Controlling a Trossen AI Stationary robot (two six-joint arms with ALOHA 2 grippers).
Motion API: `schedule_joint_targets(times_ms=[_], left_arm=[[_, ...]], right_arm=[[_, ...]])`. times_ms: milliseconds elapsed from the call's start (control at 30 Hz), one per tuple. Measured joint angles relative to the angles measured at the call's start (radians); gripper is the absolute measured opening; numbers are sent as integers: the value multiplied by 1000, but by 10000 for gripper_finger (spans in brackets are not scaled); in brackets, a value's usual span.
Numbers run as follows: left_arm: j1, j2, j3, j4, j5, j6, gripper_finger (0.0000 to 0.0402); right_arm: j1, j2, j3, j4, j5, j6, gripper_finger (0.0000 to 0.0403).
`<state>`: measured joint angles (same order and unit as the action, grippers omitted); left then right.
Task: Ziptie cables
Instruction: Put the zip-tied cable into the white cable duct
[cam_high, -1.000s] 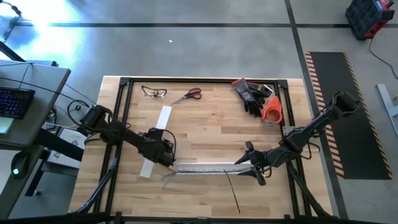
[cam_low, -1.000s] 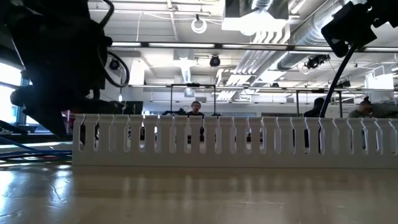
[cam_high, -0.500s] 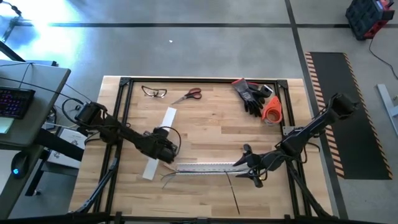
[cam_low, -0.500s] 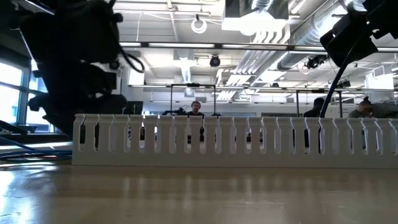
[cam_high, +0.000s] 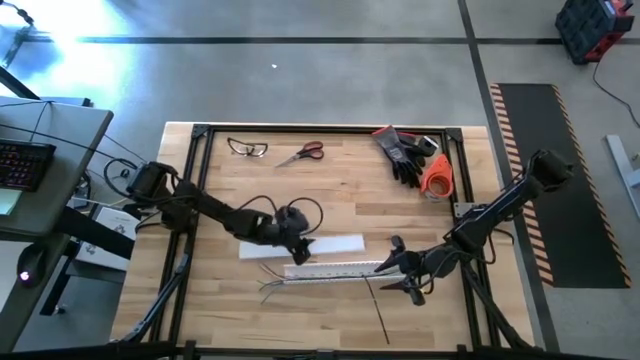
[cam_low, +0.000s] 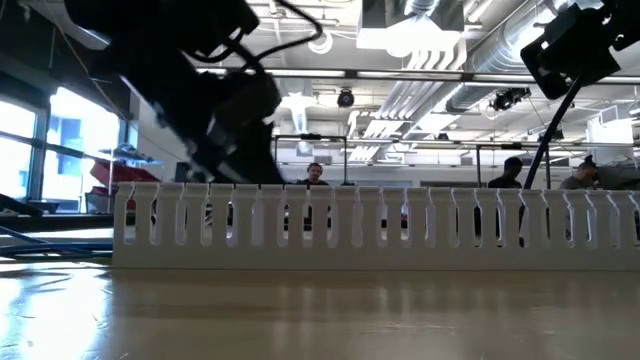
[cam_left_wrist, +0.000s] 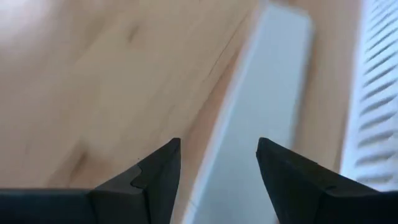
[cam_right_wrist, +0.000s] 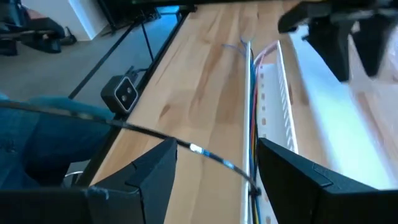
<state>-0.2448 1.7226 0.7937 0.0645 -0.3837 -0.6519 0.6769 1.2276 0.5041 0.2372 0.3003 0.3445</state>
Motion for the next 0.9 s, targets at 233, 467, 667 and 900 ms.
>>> schedule_joint_targets(times_ms=[233, 467, 667, 900], left_arm=[[19, -12, 48, 135, -6, 238, 193], [-110, -35, 161, 36, -60, 226, 192], [-310, -36, 178, -73, -268, 35, 192], [-492, -12, 178, -106, -528, -206, 192]], right_arm=[[-18, 66, 0, 177, 8, -122, 204], [-156, 159, 0, 314, 112, -162, 204], [-326, 263, 0, 292, -22, -95, 204], [-342, 482, 119, 253, -148, -110, 204]])
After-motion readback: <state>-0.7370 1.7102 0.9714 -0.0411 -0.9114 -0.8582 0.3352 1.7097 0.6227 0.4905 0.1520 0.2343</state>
